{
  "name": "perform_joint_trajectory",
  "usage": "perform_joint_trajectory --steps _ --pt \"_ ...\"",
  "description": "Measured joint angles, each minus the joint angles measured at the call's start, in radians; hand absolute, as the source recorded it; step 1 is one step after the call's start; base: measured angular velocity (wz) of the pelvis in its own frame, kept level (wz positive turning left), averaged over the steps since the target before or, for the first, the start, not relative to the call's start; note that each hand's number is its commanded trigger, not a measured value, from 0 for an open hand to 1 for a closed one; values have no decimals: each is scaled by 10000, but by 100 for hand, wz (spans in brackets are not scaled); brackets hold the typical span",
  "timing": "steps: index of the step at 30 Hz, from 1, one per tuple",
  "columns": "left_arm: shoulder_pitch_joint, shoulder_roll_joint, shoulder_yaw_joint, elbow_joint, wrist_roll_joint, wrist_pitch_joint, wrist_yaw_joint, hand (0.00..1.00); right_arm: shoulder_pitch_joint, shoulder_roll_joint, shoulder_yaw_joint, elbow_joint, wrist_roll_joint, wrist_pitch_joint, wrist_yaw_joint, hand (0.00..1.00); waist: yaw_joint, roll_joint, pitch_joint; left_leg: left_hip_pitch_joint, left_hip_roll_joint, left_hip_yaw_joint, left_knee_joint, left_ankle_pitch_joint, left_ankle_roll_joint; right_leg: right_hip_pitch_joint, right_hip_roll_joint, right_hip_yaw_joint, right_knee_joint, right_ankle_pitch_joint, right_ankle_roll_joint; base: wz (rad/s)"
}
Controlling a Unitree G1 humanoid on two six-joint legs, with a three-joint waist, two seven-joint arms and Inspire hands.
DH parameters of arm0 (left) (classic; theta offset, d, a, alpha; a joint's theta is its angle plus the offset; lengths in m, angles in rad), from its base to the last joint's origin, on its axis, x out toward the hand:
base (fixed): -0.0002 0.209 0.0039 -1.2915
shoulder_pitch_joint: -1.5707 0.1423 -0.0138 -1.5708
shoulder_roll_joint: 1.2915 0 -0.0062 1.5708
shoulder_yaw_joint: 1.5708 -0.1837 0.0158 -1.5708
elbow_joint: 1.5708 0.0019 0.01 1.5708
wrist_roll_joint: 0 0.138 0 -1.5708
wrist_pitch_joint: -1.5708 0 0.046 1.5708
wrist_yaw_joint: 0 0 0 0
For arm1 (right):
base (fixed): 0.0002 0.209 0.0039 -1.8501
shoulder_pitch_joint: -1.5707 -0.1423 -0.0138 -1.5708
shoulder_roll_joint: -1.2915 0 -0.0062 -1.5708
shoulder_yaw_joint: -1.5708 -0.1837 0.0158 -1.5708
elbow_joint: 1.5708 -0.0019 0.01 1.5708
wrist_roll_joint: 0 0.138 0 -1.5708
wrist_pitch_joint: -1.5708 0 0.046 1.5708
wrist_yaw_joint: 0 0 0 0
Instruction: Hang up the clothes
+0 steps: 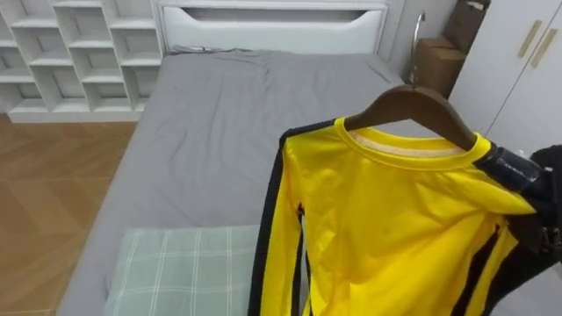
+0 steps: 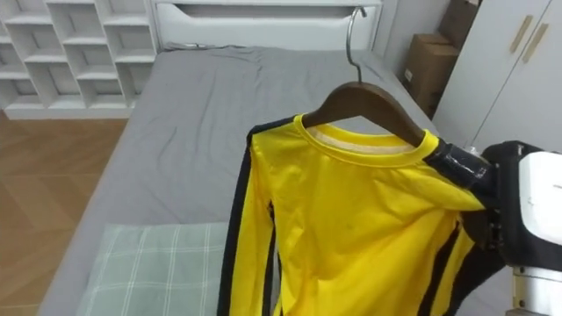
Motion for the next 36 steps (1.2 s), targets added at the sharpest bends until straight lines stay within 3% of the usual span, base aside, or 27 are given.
perform_joint_trajectory --steps 2,4,6,8,10,11,14,19,22,24,25,26,27,28,29,31,33,35,36 --pt "-46 -32 63 84 -3 144 -183 0 46 1 21 -82 6 -4 3 100 183 -32 7 83 124 593 -52 -66 -11 -373 77 149 301 -4 2 -69" --pt "-155 -96 206 91 -34 286 -186 0 51 6 29 -222 -23 -25 3 100 324 -47 37 48 243 1252 -45 -121 -51 -802 63 -164 517 77 -96 -114" --pt "-337 -125 210 150 -59 391 -182 0 48 26 149 -222 80 84 -2 100 582 7 79 198 416 2072 -17 -237 -127 -1016 -4 -1112 693 190 -249 -137" --pt "-527 -157 166 179 -64 508 -156 0 39 96 499 -160 95 196 -2 100 755 149 148 474 654 3154 83 -530 -236 -1202 -198 -2585 933 264 -392 -140" --pt "-806 -114 74 171 -53 640 -106 0 48 330 660 -63 87 216 -1 100 655 100 123 484 717 3741 157 -656 -304 -1455 -385 -3419 1337 212 -515 -102" --pt "-933 -113 54 173 -42 751 -100 0 80 432 730 -9 89 226 4 100 568 46 104 505 718 4035 180 -695 -337 -1570 -430 -3600 1423 192 -603 -81" --pt "-1356 -132 -84 175 -84 982 -102 0 85 461 766 211 120 253 69 100 190 79 102 706 750 4539 186 -757 -429 -1568 -205 -3174 1347 269 -746 -57" --pt "-1341 -116 -296 169 -643 1589 -125 0 96 552 796 328 383 315 217 100 -408 70 84 907 925 5144 407 -881 -602 -1709 93 -2664 1336 288 -793 -37" --pt "-1217 -82 -303 171 -625 1665 -173 0 85 668 795 87 322 309 461 100 -503 164 134 874 1242 5394 936 -1203 -754 -1731 277 -2668 1376 166 -943 -24" --pt "-1095 -8 -323 172 -603 1882 -157 0 89 770 807 -195 -13 305 592 100 -550 152 127 834 1450 5645 1392 -1369 -893 -1892 372 -2436 1674 0 -1054 -46" --pt "-1040 32 -323 173 -603 2051 -144 0 80 783 873 -384 -42 307 611 100 -513 140 121 723 1625 5822 2096 -1520 -1018 -2044 463 -2109 1939 -163 -1145 -73" --pt "-943 71 -323 186 -604 2201 -109 0 78 800 1047 -417 -34 307 613 100 -498 70 97 502 1935 5700 3194 -1518 -1022 -2087 559 -1698 2135 -303 -1237 -85" --pt "-877 65 -324 189 -604 2266 -85 0 68 789 1133 -423 -29 303 614 100 -482 97 109 396 2098 5485 3763 -1491 -987 -2061 659 -1475 2199 -354 -1268 -99" --pt "-715 56 -375 209 -604 2373 -77 0 62 788 1266 -427 -8 298 614 100 -453 186 133 118 2298 4763 4774 -1354 -857 -2007 853 -1000 2298 -417 -1347 -116" --pt "-546 25 -388 333 -603 2425 -88 0 66 795 1413 -407 25 311 614 100 -426 220 144 -294 2239 3905 5437 -1115 -792 -1916 987 -446 2387 -455 -1431 -119" --pt "-447 -52 -393 605 -603 2673 -126 0 107 794 1598 -408 -9 433 609 100 -430 157 187 -753 1888 2657 5482 -1151 -765 -1908 1083 315 2399 -529 -1416 -123" --pt "-414 -187 -347 605 -601 2847 -124 0 110 804 1684 -422 -31 461 609 100 -463 130 165 -1392 1530 1704 5066 -1150 -770 -2057 1122 1015 2377 -399 -1383 -118" --pt "-400 -409 -285 604 -601 3121 -137 0 125 767 1807 -400 -20 492 598 100 -458 178 185 -1814 1174 552 3730 -1090 -867 -2200 1376 2096 2326 -165 -1297 -121" --pt "-401 -440 -238 604 -601 3194 -138 0 126 752 1869 -395 -24 522 591 100 -469 169 191 -1871 1120 300 3364 -1053 -900 -2228 1457 2361 2297 -146 -1318 -125"
